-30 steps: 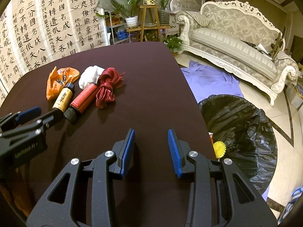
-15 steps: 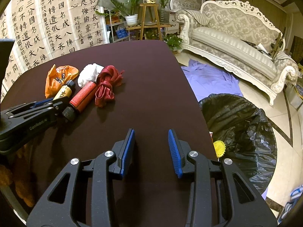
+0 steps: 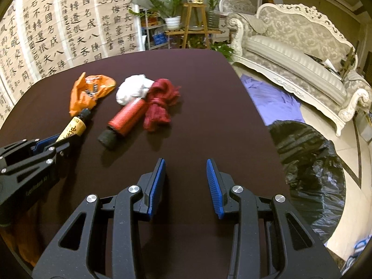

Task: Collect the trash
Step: 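Return to the table and grasp the yellow-labelled bottle with the left gripper, then grasp the red cylinder bottle with the right gripper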

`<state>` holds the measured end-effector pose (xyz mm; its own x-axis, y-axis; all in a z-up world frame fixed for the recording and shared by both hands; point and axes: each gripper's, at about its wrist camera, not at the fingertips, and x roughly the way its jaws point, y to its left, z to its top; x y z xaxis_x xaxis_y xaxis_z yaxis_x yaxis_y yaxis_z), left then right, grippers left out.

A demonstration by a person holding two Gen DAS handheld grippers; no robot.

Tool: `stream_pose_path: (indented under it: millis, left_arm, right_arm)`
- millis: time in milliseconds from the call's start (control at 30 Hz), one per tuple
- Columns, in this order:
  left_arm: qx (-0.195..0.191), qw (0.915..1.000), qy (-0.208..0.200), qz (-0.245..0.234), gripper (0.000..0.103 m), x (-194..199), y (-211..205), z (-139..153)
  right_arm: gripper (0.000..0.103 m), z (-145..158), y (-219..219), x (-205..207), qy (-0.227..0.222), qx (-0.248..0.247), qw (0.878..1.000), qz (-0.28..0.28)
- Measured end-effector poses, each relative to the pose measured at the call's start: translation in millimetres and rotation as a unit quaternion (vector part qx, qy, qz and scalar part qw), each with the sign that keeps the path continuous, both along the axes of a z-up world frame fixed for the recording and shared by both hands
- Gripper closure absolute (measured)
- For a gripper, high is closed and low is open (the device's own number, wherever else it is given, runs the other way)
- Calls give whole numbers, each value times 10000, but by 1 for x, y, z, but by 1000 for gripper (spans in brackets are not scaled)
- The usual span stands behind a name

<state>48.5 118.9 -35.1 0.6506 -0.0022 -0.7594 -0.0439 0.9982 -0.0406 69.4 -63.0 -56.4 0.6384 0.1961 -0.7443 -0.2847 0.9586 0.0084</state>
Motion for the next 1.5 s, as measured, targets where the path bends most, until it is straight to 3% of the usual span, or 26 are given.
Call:
stream_pose_path:
  millis: [667, 800, 1067, 1200, 1500]
  left_arm:
    - [164, 9966, -139, 792, 78, -25, 84, 3]
    - [111, 9961, -146, 865, 78, -23, 95, 2]
    - [1, 9970, -76, 767, 78, -20, 96, 0]
    - [-62, 9973, -43, 726, 78, -18, 97, -1]
    - [-53, 9976, -30, 686, 78, -15, 97, -1]
  right_arm:
    - [67, 21, 73, 10, -149, -16, 9992, 366]
    - [55, 22, 77, 18, -104, 97, 9996, 249]
    - [55, 8, 83, 31, 70, -73, 9999, 123]
    - [68, 0, 81, 31, 196, -137, 9997, 109]
    - [68, 2, 75, 41, 198, -50, 9998, 31]
